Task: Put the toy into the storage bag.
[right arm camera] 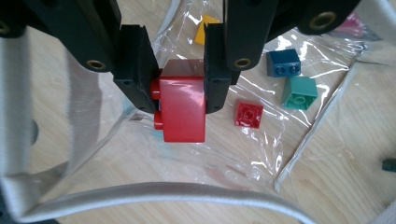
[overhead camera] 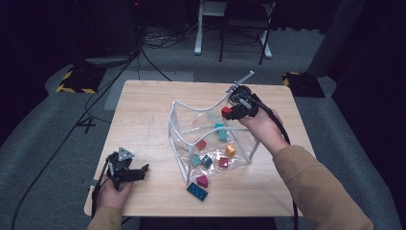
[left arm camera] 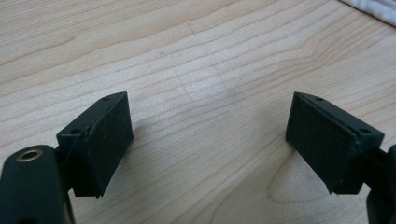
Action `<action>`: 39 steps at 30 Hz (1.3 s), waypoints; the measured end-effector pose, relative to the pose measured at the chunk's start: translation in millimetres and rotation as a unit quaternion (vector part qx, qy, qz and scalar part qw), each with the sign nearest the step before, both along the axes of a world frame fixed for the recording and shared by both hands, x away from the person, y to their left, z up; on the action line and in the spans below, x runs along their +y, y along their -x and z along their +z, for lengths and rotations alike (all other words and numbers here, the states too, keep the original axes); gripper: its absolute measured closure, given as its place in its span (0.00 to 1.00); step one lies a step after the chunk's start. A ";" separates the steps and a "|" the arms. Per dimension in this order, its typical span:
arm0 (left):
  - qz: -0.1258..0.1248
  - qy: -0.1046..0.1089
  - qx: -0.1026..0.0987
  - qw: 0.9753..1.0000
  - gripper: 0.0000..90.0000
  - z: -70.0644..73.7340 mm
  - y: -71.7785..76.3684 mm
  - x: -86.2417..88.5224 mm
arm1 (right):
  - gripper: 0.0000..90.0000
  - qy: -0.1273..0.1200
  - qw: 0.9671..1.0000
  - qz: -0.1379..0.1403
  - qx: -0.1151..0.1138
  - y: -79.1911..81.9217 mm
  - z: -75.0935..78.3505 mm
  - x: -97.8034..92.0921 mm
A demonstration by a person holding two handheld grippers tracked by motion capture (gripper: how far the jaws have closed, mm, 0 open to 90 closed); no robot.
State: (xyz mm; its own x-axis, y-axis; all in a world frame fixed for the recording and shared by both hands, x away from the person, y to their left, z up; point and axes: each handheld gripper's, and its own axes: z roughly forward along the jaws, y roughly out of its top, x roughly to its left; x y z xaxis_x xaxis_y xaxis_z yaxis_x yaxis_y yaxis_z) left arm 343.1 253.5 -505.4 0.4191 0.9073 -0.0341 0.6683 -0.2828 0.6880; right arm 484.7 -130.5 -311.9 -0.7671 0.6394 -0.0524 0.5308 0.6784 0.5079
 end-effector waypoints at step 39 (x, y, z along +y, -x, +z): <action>0.000 0.000 0.000 1.000 0.17 0.0 0.0 0.0 | 0.57 -0.056 0.998 0.006 -0.022 25.0 14.9 -17.6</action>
